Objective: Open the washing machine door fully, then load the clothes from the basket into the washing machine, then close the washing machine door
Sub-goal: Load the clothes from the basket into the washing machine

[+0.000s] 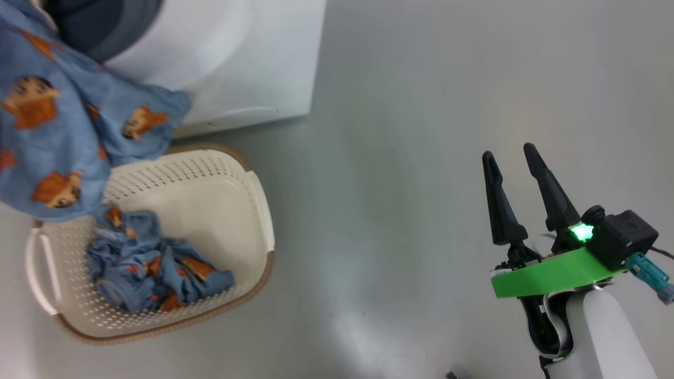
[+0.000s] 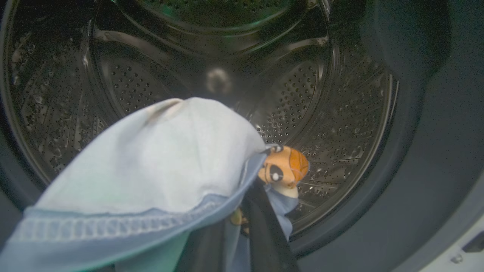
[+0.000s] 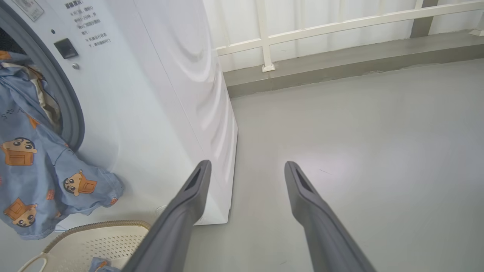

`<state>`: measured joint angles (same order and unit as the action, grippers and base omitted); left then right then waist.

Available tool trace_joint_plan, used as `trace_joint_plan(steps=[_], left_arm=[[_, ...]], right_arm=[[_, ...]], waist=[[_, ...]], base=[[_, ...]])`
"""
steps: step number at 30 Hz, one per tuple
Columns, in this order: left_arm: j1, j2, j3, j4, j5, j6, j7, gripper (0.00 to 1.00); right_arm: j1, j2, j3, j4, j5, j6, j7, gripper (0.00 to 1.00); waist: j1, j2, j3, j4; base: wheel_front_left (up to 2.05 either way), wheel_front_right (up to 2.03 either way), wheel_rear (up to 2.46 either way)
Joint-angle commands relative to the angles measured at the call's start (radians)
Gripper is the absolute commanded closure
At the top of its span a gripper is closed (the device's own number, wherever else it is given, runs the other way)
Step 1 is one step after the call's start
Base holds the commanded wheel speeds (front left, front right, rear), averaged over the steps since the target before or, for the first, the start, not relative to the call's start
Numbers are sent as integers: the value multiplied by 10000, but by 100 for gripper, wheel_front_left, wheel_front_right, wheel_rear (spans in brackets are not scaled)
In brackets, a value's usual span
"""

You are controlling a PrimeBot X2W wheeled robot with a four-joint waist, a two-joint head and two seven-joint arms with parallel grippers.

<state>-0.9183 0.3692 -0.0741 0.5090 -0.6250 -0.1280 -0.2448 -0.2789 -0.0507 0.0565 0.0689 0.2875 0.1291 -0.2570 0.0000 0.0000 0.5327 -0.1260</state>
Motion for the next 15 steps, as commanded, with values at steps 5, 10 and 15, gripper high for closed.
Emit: trace_joint_plan(steps=[5,10,15], left_arm=[[-1586,1226,-178,670,-265,-26,25,100],[-2525,1799,-686,1351,-377,-26,-66,100],[-3565,2401,-1155,2011,-482,-26,-116,100]], right_arm=[[-219,5,392,-429,214,16,-47,0],[-294,5,403,-574,401,16,-47,0],[-293,5,664,-586,646,16,-47,0]], waist=[[0,0,1742,-1288],[0,0,2244,-1635],[0,0,2699,-1994]], base=[[0,0,0],[0,0,0],[0,0,0]])
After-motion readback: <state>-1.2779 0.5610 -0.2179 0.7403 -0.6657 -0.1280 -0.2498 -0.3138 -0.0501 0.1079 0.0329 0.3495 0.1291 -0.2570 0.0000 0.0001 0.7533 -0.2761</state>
